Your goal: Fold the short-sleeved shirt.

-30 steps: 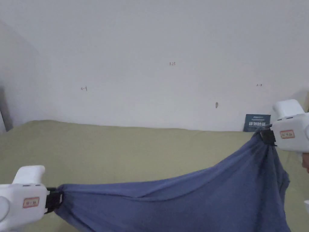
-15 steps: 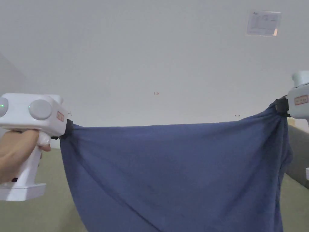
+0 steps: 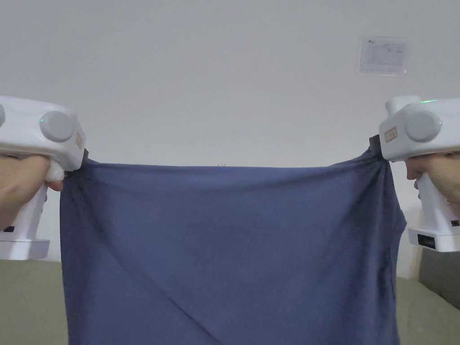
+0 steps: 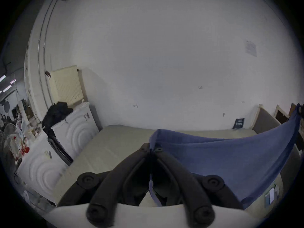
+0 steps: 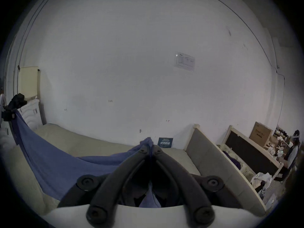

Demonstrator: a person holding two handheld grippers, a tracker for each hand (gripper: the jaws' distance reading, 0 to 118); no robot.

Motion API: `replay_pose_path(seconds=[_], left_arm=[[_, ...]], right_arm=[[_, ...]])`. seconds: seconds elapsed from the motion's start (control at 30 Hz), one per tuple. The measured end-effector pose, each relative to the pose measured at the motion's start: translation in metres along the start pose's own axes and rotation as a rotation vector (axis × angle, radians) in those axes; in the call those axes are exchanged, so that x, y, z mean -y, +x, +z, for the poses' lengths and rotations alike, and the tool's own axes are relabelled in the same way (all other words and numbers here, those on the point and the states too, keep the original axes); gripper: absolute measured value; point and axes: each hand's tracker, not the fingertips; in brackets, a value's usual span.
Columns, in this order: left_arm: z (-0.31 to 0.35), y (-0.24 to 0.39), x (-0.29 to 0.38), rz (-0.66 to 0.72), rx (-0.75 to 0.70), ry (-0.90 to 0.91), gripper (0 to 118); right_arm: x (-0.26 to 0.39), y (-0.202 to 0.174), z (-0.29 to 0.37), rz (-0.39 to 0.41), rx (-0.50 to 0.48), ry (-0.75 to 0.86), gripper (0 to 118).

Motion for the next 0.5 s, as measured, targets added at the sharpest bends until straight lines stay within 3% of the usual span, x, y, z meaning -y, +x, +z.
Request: replay_pose_path(seconds=[0.13, 0.33, 0.5], left_arm=[[-0.036, 0.007, -0.013, -0.074, -0.043, 0.022, 2], [-0.089, 0.024, 0.003, -0.079, -0.074, 0.013, 2], [-0.127, 0.037, 0.055, -0.052, -0.046, -0.029, 2]], right_arm=[[-0.01, -0.013, -0.033, 0.007, 0.014, 0.01, 0], [0.002, -0.031, -0.077, -0.011, 0.015, -0.001, 0], [0.062, -0.042, -0.11, -0.004, 0.003, -0.065, 0]])
